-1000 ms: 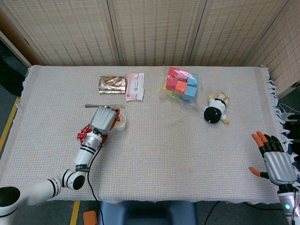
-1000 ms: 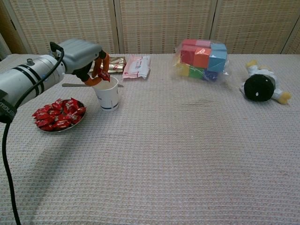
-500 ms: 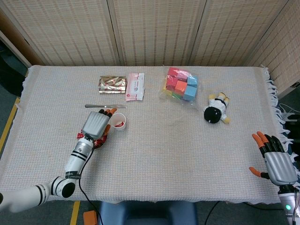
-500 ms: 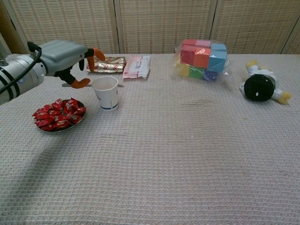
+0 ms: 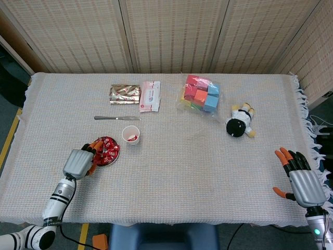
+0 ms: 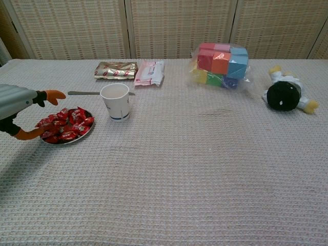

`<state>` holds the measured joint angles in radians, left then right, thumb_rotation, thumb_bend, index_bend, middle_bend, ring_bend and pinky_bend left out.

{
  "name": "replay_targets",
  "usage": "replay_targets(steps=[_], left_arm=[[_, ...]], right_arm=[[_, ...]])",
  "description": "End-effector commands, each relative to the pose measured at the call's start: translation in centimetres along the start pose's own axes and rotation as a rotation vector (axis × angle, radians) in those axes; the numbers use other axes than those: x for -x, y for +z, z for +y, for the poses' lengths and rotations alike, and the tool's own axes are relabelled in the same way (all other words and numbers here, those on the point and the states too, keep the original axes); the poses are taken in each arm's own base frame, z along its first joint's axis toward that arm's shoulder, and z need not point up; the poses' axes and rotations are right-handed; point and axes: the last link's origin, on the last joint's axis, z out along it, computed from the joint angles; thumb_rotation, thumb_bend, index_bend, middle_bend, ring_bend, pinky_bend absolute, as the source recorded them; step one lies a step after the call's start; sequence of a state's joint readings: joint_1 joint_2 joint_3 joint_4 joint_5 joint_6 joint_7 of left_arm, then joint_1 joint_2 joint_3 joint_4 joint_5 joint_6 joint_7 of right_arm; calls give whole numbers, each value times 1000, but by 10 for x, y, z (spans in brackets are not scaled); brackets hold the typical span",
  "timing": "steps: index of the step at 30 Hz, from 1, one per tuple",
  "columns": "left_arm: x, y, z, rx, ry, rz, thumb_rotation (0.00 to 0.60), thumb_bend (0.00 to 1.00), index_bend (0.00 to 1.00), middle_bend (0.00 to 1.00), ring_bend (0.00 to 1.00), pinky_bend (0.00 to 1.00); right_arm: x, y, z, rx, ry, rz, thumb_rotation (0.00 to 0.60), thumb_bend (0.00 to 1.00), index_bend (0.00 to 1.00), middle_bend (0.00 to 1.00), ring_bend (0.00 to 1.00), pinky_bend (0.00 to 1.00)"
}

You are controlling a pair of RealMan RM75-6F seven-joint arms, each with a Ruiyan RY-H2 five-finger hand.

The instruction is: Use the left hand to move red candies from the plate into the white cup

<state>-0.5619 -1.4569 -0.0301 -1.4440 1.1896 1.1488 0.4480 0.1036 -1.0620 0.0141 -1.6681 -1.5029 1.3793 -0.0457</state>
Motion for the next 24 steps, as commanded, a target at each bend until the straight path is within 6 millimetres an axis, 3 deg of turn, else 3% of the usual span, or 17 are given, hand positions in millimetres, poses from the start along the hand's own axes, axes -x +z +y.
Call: replay_targets(steps=[1,9,24], left_arm=[[13,0,1,-11,7,-6,600,384,69,137,207,1000],[27,5,2,-39,21,-15,600,376,80,137,206,1000],[35,14,-3,-89,58,-9,600,374,142,142,218,1000]], right_arm=[[0,0,0,0,-1,1,600,53,0,0,0,0],[0,-1,1,4,-4,0,600,53,0,0,0,0],[-1,-1,1,0,3,-3,600,53,0,0,0,0]])
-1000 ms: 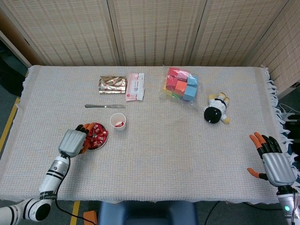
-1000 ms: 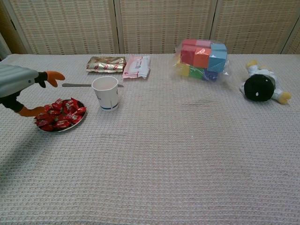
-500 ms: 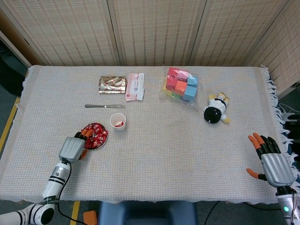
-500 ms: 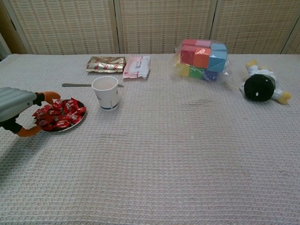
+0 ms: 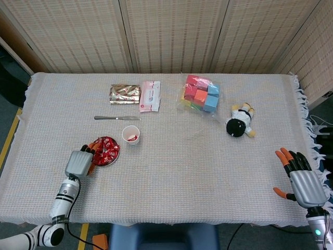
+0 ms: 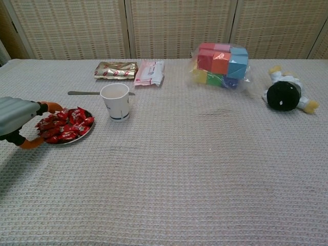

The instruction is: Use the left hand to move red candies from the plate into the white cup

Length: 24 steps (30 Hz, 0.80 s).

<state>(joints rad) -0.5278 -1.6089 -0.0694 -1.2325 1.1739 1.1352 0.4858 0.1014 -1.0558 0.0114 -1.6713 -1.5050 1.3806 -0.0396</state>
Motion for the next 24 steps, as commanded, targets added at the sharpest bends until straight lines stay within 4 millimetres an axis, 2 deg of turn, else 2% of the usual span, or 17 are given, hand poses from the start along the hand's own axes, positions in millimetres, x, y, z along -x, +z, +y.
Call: replay_targets(steps=[1,4,13,24], left_arm=[[1,2,0,-4,6,-7,600,374,145,144,222,1000],[1,3,-1,-8,10,-13,600,374,161,151,242,1000],[2,4,2,-6,26,-3,600,369,297,248,404,1000],[3,9,5,-2,31,-1,600,369,361,311,440,1000]], right_arm=[[0,0,0,0,0,-1,600,53,0,0,0,0],[0,0,0,-1,1,-3,600,53,0,0,0,0],[0,1,0,-1,1,-4,600,53,0,0,0,0],[1,0,0,-1,0,-9,600,52,0,0,0,0]])
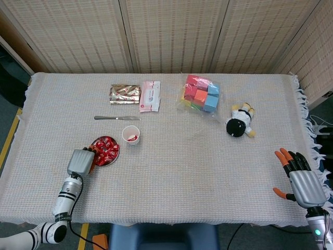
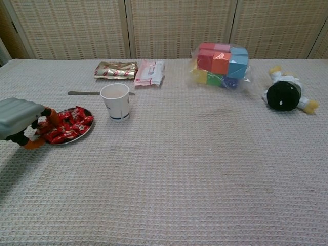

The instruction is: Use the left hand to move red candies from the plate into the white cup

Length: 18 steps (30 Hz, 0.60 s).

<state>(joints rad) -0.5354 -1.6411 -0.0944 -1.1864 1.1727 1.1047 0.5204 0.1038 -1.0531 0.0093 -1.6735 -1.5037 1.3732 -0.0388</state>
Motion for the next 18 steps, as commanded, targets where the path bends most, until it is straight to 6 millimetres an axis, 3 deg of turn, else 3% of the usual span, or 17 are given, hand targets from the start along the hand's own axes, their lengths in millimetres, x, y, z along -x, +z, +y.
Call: replay_targets(steps=[1,11,18], left_arm=[[-1,0,1,2,-6,6,600,368,374,325,453,1000],[1,3,2,4,-9,-3,600,399,470,415,504,1000],[-1,5,3,9,-16,9,600,481,567,506,555,1000]], right_arm=[[0,0,0,0,-1,-2,600,52,0,0,0,0],[0,1,0,2,-2,-3,600,53,0,0,0,0],[1,2,0,6,-4,-9,600,53,0,0,0,0]])
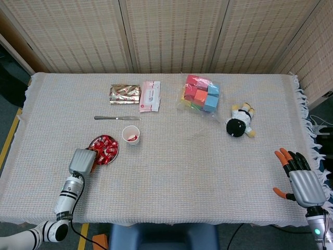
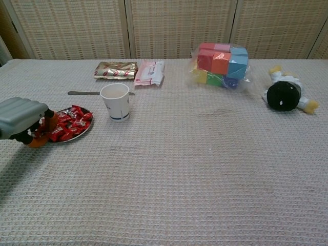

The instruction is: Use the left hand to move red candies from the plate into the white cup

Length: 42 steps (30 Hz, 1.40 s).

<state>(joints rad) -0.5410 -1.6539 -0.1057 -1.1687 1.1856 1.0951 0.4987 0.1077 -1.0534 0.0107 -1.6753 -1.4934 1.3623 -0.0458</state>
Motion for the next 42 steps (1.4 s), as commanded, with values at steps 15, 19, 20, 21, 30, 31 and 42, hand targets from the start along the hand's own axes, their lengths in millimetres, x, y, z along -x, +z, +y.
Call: replay_targets(steps=[15,19,20,21,30,31,42], left_arm=[[-5,0,3,12,-44,58,600,645,700,675,656,1000],[-4,1,4,20,-56,70,600,686,733,705,672,1000],[-4,1,4,22,-60,70,600,694,736,709,675,1000],[-4,1,4,23,-69,71,600,697,738,712,678,1000],[-14,4,5,32,-173,104,600,726,750,730,701,1000],[-17,4,4,32,-173,110,600,727,750,731,702,1000],[-70,17,7,61,-212,211,600,731,751,732,711,1000]], right_arm=[[1,1,0,4,-1,-6,600,53,0,0,0,0],[1,1,0,5,0,-4,600,52,0,0,0,0],[0,1,0,5,0,-3,600,52,0,0,0,0],[0,1,0,4,0,-2,600,53,0,0,0,0],[0,1,1,5,3,0,600,52,0,0,0,0],[-1,0,1,5,3,1,600,53,0,0,0,0],[-1,0,1,3,5,-2,600,52,0,0,0,0]])
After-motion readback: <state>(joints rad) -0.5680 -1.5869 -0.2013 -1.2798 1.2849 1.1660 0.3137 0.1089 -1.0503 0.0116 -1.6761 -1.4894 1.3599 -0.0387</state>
